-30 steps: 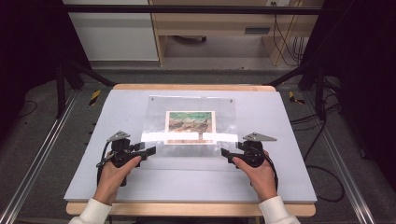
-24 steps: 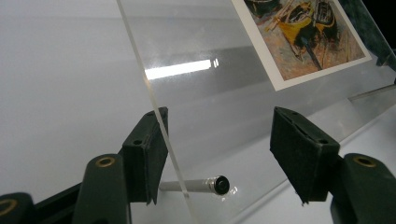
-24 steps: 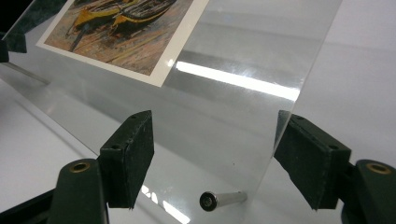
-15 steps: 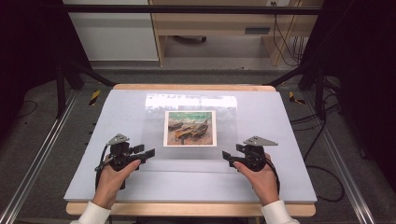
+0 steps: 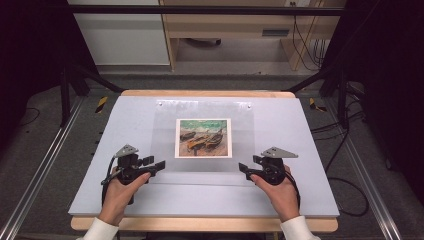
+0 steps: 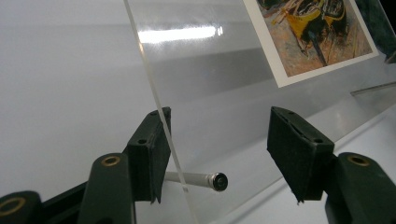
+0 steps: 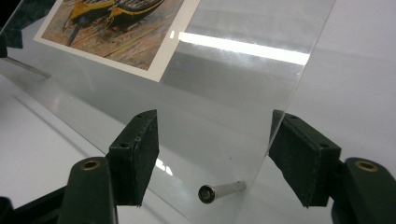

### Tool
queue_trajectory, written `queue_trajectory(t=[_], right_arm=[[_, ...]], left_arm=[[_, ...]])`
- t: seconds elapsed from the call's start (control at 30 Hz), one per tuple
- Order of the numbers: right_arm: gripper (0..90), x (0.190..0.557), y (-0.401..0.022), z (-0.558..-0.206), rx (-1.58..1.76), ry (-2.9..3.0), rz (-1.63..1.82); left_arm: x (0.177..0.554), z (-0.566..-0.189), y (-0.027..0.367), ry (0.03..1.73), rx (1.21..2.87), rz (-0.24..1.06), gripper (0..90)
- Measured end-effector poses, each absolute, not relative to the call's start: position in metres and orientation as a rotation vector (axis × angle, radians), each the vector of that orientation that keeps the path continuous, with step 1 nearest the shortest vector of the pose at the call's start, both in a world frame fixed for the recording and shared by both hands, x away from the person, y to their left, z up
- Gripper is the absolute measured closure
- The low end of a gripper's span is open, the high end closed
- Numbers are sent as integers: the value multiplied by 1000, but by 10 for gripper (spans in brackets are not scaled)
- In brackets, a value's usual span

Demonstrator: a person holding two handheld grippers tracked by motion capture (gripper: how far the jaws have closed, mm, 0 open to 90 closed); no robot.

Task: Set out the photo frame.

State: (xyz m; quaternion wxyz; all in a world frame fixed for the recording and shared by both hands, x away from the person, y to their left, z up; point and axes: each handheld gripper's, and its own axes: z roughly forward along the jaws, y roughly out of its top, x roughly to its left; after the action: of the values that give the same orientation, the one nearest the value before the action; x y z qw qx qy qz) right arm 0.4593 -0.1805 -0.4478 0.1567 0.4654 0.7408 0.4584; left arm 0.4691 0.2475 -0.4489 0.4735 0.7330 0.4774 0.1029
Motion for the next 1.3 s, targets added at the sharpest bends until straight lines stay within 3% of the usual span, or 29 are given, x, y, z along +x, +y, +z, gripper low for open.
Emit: queue_trajectory(t=[1.3], right_arm=[[453,442,-182,-448,1307,2100,1280]], left_arm=[[455,-450,253,1147,1826,260,476]])
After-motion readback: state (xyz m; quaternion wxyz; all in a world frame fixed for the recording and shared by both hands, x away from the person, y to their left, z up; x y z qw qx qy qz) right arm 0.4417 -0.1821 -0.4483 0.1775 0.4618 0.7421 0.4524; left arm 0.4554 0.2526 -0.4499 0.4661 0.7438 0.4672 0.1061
